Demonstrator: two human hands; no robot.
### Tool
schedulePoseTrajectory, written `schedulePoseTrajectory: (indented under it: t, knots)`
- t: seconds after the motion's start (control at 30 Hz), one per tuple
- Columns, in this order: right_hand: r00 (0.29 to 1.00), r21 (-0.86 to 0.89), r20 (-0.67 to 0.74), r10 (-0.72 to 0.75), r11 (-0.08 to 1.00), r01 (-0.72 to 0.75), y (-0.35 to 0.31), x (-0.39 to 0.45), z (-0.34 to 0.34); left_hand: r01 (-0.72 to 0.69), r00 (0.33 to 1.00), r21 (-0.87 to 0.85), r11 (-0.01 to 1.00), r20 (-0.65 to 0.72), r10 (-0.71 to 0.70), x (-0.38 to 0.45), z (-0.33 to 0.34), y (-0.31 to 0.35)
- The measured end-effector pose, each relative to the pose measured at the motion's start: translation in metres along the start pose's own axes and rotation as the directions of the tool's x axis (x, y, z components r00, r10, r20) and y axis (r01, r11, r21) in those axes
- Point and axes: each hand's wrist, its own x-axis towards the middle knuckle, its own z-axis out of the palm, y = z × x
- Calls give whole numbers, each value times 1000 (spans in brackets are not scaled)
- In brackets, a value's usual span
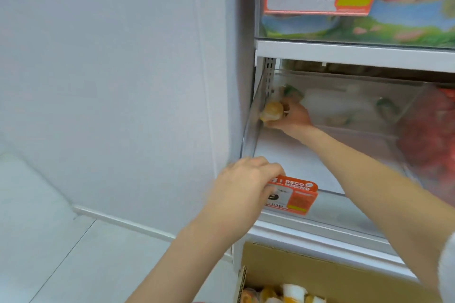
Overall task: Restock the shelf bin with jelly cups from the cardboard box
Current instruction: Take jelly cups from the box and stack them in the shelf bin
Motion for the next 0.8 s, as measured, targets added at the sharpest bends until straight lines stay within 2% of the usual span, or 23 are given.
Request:
schedulePoseTrajectory:
  t: [0.13,0.33,0.53,0.63,0.7,0.77,0.8]
  knots:
    - [998,22,-61,0,1000,1,6,-2,-1,7,1000,-11,1000,3,-7,-1,0,0]
    - [996,92,-78,31,995,-24,5,-5,7,37,999,-3,999,-15,-37,-3,1,3]
    - [999,24,17,30,999,-30,4,-8,3,81,994,46,996,-82,-77,-6,0,8]
    - [999,56,-21,41,998,-40,-8,-23,-17,103,987,23,994,-125,-99,-12,0,10]
    - [998,37,-54,-14,999,16,-14,-50,-38,123,970,-11,992,-212,-122,-21,0,12]
    - [978,-102,-87,-187,979,178,-12,-92,-61,106,937,22,994,-337,-92,-31,1,11]
    - [947,-183,-109,-303,942,280,-9,-116,-72,69,917,75,995,-397,-33,-35,3,10]
